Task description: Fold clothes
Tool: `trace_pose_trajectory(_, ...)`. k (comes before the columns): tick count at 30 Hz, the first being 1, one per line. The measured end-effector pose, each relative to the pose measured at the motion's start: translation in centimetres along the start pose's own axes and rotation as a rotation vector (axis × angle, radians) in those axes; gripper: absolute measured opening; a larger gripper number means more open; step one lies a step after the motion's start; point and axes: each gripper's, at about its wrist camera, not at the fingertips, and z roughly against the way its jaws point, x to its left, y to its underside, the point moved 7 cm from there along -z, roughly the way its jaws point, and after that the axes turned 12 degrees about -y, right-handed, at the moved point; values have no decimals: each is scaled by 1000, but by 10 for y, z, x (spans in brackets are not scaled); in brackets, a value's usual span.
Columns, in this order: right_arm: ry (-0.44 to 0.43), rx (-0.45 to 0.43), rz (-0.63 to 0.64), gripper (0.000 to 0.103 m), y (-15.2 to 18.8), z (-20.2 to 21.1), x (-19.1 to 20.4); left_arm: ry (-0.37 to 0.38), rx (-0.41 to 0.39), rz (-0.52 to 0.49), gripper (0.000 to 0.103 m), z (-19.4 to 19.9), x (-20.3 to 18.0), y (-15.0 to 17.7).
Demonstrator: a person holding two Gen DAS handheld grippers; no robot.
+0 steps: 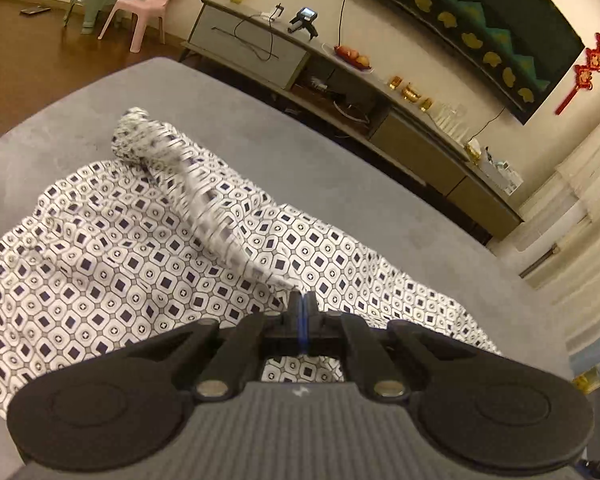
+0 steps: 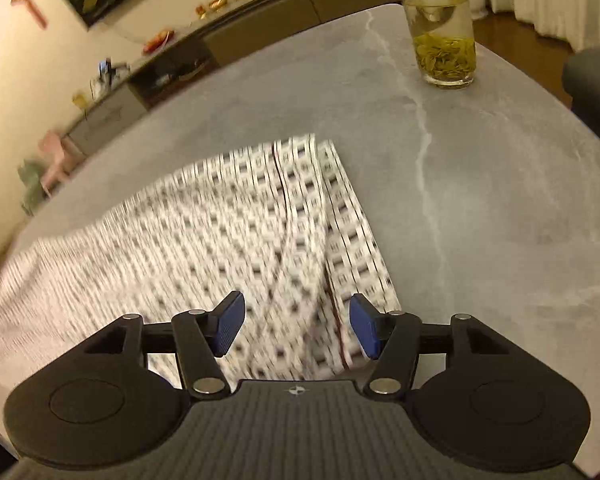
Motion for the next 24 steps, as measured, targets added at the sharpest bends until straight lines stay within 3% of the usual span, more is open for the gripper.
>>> trace_pose_trajectory(2, 35, 9, 70, 61, 6, -5, 6, -19, 23, 2, 2, -12, 3, 5)
trace_pose_trajectory(4, 76, 17, 147, 56, 7, -9, 13, -34, 33, 3, 11, -20, 2, 6)
trace_pose_trajectory(6, 115, 26, 216, 27, 7, -13, 18, -32, 20, -8, 12, -21, 0, 4)
trace_pose_trajectory(9, 134, 24, 266, 7, 4, -14, 25, -26, -5, -27, 1, -22, -4, 1)
trace_pose_trajectory(12, 123, -8, 278, 4, -9, -5, 33, 12, -68, -9, 0, 3, -7, -11)
trace_pose_trajectory(16, 78, -89, 237, 3, -35, 31, 31, 74, -143, -65, 0, 72, -13, -14)
trace_pose_trajectory(19, 116, -76, 214, 3, -39, 43, 14, 21, -81, -151, 0, 82, -9, 11)
trace_pose_trajectory(24, 119, 16, 147, 3, -16, 14, -17, -91, 37, -213, 0, 58, 8, 48)
